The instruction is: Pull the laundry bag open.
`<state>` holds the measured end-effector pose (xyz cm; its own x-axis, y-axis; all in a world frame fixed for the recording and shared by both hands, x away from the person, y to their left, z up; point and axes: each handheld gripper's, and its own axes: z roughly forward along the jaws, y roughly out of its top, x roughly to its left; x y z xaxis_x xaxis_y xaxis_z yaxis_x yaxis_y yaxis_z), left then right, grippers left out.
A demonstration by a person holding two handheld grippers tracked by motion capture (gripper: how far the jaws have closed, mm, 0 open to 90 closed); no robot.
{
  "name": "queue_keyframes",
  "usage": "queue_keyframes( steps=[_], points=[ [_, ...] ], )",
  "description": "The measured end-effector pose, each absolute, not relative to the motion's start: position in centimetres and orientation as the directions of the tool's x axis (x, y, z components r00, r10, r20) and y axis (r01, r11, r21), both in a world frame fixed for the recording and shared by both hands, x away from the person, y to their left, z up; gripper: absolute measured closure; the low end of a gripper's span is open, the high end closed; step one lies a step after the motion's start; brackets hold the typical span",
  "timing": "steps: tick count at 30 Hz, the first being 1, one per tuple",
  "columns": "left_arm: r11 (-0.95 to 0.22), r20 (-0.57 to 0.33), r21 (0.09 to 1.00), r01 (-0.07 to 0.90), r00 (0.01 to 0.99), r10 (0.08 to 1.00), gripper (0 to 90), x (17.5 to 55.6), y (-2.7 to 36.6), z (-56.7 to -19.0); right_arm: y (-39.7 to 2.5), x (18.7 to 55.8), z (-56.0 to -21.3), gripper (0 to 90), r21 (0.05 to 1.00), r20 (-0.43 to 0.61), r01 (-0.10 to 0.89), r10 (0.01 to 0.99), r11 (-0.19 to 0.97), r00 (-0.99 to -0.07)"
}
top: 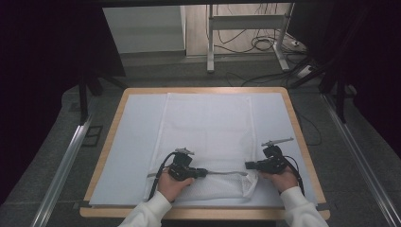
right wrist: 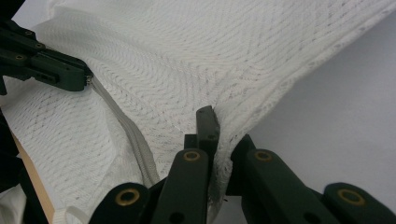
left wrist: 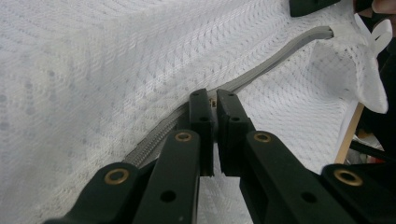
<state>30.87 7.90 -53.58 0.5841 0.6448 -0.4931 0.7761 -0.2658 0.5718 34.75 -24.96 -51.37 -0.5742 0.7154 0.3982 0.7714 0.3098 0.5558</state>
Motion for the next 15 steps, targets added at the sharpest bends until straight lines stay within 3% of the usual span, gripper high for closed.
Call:
queue_keyframes(
  steps=[15],
  points=[
    [-0.250, -0.507, 0.564, 0.787, 0.569, 0.647, 86.5, 30.93, 8.70, -53.75, -24.96, 34.77, -51.43, 87.7, 0.553, 0.399, 0.772, 0.715, 0.312, -0.574]
  ],
)
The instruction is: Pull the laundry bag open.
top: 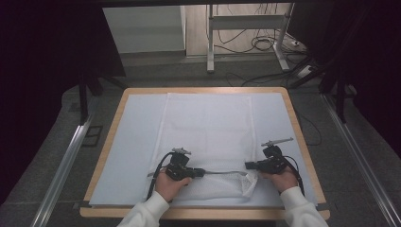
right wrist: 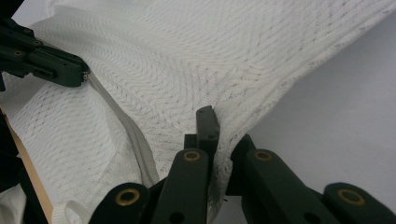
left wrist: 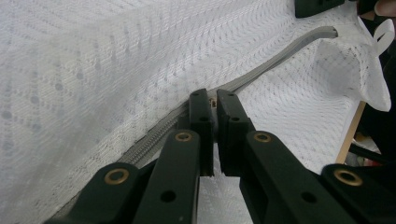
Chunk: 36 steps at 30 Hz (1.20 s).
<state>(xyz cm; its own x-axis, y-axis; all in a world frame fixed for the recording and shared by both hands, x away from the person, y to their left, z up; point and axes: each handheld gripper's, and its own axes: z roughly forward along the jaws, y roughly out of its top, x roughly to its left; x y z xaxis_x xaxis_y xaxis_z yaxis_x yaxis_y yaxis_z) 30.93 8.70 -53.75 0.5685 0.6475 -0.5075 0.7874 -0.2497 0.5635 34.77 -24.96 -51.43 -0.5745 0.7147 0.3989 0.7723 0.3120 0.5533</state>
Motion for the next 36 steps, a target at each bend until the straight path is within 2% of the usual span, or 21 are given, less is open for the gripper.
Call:
queue_keyframes(
  steps=[36],
  points=[
    [-0.225, -0.481, 0.562, 0.796, 0.535, 0.695, 86.6, 30.6, 11.5, -53.7, -25.8, 34.7, -51.4, 87.7, 0.556, 0.379, 0.774, 0.737, 0.301, -0.559]
  ],
)
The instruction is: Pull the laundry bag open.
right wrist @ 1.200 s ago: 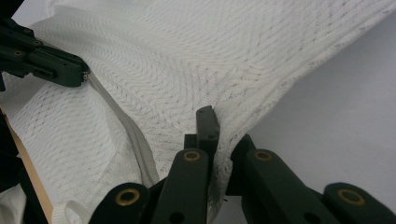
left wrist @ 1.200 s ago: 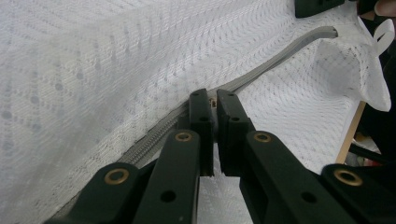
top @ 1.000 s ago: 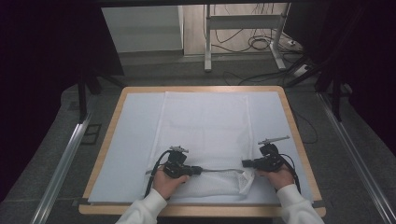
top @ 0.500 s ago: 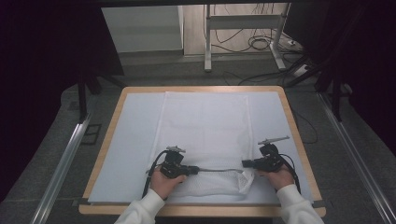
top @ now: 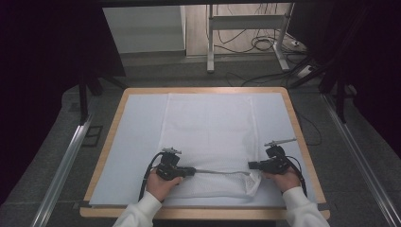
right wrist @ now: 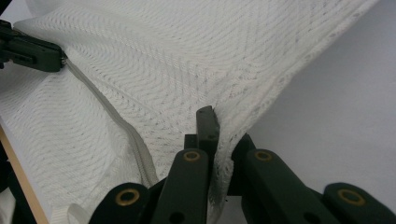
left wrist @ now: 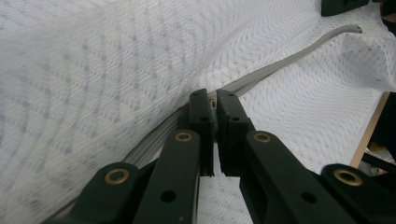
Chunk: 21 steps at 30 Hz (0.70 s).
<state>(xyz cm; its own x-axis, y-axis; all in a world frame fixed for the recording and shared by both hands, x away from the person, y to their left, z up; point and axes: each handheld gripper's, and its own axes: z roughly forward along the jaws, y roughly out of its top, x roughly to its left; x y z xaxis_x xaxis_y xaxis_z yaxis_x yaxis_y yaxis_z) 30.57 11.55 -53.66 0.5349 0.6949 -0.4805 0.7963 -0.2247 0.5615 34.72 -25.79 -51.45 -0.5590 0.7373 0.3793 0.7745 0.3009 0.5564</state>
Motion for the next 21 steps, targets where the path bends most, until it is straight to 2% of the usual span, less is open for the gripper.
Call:
queue_keyframes(
  steps=[21],
  points=[
    [-0.169, -0.499, 0.563, 0.809, 0.496, 0.711, 86.6, 29.8, 15.0, -53.3, -25.7, 34.7, -51.4, 87.8, 0.559, 0.385, 0.775, 0.736, 0.295, -0.557]
  ],
)
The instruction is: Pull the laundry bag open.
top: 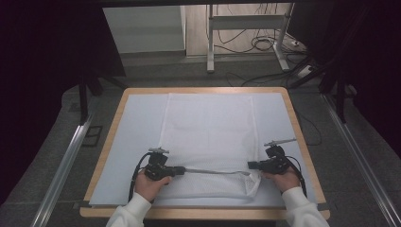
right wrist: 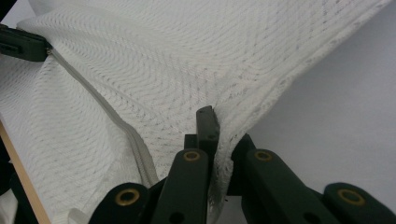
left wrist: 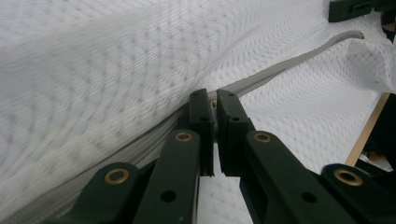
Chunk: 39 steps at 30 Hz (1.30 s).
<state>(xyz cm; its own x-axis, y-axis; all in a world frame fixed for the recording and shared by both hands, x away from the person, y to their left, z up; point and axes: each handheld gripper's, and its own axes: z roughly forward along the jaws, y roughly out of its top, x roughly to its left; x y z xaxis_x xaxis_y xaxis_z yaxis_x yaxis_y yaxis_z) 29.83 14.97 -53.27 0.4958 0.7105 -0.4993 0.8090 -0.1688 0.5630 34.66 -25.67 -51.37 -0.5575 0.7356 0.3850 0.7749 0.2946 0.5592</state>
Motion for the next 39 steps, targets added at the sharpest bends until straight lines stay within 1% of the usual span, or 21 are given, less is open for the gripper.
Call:
queue_keyframes(
  steps=[12, 17, 24, 39],
  points=[
    [-0.144, -0.504, 0.570, 0.809, 0.483, 0.716, 86.5, 29.4, 16.9, -53.0, -25.7, 34.7, -51.3, 87.7, 0.564, 0.383, 0.772, 0.735, 0.294, -0.560],
    [-0.153, -0.494, 0.571, 0.807, 0.486, 0.721, 86.5, 29.2, 17.5, -53.0, -25.7, 34.6, -51.3, 87.7, 0.563, 0.384, 0.772, 0.734, 0.295, -0.561],
    [-0.124, -0.500, 0.570, 0.812, 0.463, 0.732, 86.5, 28.9, 19.2, -52.9, -25.7, 34.6, -51.3, 87.7, 0.564, 0.384, 0.772, 0.734, 0.294, -0.560],
    [-0.080, -0.479, 0.586, 0.807, 0.424, 0.768, 86.5, 28.3, 22.4, -52.6, -25.7, 34.7, -51.5, 87.7, 0.562, 0.378, 0.773, 0.739, 0.296, -0.558]
  ],
)
